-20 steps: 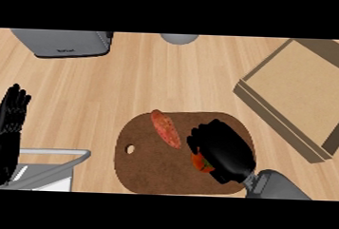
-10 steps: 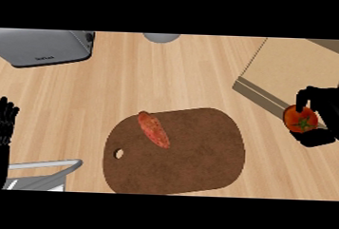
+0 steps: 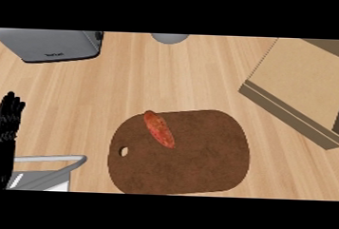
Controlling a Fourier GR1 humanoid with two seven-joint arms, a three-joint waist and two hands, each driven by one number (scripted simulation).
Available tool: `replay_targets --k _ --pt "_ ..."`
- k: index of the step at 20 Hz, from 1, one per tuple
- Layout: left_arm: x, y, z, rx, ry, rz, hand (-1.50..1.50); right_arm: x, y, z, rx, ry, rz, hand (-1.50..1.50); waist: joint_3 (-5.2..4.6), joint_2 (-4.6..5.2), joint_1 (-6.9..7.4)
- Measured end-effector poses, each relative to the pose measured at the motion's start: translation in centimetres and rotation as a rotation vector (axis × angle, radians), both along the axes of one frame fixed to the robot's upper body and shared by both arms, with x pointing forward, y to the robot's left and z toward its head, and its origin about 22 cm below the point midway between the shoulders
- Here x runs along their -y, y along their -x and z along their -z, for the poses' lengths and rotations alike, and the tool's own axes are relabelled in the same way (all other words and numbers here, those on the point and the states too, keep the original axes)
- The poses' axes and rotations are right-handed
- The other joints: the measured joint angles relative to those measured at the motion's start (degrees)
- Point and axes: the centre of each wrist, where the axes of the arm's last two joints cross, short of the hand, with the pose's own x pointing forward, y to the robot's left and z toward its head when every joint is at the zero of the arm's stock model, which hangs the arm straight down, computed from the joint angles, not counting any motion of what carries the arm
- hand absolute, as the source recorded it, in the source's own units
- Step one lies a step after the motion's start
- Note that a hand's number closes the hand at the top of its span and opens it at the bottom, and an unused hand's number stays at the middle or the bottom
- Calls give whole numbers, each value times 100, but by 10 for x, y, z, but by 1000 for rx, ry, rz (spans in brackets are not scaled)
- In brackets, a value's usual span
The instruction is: Pick the tomato from the cutting board and place it in the cardboard box
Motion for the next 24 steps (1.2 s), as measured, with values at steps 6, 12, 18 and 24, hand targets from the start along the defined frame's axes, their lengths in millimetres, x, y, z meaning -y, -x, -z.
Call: replay_targets --k 6,12,18,24 --pt "10 -11 -6 21 -14 45 0 32 3 -15 4 -149 -64 150 -23 1 274" --pt "19 -23 -15 39 -25 90 0 50 -3 -29 -6 -284 -72 150 -46 17 567" --pt "27 -31 -21 54 -39 127 0 55 -14 -30 -60 -393 -59 150 -69 41 797" --pt "33 -38 -27 74 -48 146 0 44 -33 -21 -110 -438 -38 150 -85 70 991"
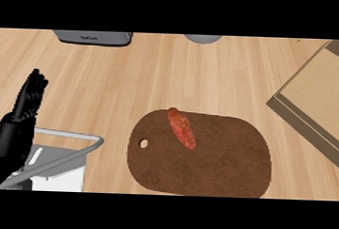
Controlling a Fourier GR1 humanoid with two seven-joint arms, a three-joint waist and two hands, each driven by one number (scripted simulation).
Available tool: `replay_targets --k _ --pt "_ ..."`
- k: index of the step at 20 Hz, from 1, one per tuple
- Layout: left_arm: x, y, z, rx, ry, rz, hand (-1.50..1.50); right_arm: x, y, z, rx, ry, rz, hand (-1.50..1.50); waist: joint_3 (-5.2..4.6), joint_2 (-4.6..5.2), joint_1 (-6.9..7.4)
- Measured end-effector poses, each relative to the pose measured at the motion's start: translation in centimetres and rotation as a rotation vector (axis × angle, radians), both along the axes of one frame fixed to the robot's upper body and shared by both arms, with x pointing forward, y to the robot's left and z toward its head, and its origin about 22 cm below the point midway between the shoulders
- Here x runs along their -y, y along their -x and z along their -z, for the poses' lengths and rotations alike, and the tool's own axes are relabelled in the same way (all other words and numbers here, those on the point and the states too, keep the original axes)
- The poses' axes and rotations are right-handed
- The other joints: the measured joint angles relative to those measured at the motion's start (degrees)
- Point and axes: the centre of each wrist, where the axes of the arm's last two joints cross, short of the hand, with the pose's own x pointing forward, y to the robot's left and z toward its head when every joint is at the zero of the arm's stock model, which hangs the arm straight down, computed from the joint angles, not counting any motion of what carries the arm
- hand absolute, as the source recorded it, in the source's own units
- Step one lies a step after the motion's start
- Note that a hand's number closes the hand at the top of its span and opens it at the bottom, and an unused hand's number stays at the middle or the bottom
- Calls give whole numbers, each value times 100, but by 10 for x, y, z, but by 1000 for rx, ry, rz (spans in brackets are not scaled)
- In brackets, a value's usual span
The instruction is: Pick the tomato from the cutting board and place it in the cardboard box
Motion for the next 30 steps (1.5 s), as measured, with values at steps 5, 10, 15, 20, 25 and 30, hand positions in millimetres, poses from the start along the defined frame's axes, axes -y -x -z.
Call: replay_targets --k 5,10,15,20,25,30 --pt "4 -2 -2 8 -10 12 0 -10 -15 9 -39 14 37 150 -8 23 85" --pt "6 -5 -5 16 -17 16 0 -22 -29 35 -121 -40 97 -150 -9 49 158" --pt "7 -5 -5 16 -25 12 0 -33 -42 50 -179 -98 108 -150 -9 51 166" --pt "3 -4 -5 5 -30 -10 0 -46 -54 52 -132 -157 78 -150 -1 39 104" --pt "0 -1 -3 -3 -37 -27 0 -48 -63 43 -9 -280 81 -150 7 28 25" --pt "-6 3 0 -20 -41 -58 0 -30 -60 34 80 -416 101 -150 20 7 -97"
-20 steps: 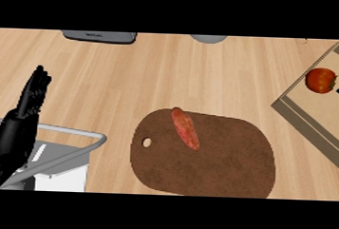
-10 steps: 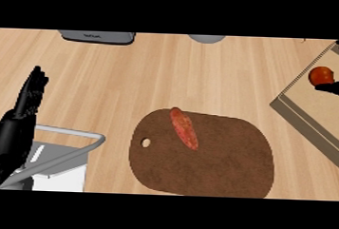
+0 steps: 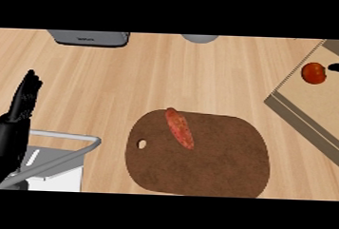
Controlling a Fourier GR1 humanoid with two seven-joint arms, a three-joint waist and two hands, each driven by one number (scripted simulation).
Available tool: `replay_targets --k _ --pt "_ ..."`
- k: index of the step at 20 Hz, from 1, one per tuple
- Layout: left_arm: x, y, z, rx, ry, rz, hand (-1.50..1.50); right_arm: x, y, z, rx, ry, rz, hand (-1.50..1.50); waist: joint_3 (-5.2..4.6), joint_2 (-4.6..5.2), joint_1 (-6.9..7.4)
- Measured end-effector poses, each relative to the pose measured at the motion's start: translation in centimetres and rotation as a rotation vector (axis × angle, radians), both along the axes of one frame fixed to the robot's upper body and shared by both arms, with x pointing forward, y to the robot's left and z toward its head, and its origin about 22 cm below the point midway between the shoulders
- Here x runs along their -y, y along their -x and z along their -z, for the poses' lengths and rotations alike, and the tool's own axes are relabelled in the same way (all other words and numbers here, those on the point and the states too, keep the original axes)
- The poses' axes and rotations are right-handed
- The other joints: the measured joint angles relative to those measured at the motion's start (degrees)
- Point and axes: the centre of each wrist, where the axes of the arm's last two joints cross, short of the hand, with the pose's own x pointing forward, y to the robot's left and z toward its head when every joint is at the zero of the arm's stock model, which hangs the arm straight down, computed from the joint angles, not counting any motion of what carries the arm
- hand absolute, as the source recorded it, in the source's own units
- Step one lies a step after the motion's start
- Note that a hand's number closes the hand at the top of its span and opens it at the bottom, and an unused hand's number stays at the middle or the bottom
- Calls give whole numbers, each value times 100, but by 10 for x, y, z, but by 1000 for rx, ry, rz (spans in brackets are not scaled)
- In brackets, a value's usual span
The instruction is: Pick the tomato from the cutting board and place it in the cardboard box
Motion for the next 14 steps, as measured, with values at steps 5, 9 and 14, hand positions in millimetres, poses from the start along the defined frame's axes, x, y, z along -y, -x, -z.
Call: replay_targets --k 5,9,14 --pt "-4 3 2 -13 -5 -23 0 30 12 -14 48 -92 13 -150 10 -17 -94" --pt "-7 5 3 -20 -9 -39 0 62 33 -19 61 -125 50 -150 21 -13 -162" --pt "-10 7 4 -28 -13 -54 0 101 65 -25 57 -136 93 -150 30 -6 -218"
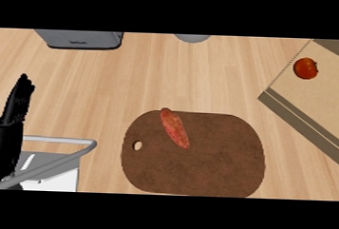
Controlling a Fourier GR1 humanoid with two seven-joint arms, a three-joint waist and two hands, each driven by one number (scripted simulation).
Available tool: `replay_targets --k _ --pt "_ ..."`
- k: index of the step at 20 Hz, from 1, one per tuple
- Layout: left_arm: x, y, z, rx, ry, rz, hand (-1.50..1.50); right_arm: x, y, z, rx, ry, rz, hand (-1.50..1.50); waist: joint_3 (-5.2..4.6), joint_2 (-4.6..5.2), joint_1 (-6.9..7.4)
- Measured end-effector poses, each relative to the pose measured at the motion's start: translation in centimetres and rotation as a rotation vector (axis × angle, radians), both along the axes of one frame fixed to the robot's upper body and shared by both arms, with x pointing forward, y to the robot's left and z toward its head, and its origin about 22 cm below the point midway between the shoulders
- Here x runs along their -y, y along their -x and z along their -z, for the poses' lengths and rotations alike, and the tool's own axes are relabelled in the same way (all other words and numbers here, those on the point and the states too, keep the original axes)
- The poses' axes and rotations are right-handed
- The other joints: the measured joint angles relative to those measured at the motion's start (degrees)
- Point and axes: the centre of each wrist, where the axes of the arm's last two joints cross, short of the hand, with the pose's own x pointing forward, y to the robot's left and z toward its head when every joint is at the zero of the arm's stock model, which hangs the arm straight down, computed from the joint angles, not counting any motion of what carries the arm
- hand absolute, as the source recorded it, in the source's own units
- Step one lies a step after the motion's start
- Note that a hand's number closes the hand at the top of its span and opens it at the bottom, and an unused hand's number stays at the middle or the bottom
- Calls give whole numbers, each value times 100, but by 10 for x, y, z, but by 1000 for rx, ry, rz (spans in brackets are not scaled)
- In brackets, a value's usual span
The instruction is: Pick the tomato from the cutting board and place it in the cardboard box
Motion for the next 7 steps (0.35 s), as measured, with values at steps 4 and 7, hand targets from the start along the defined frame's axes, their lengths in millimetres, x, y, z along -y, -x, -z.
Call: replay_targets --k 4,7 --pt "-1 0 0 5 -5 -2 0 25 25 -5 -8 8 13 -150 6 19 -11" --pt "-1 1 0 0 -8 -8 0 40 44 -6 -32 22 3 -150 7 18 -22"
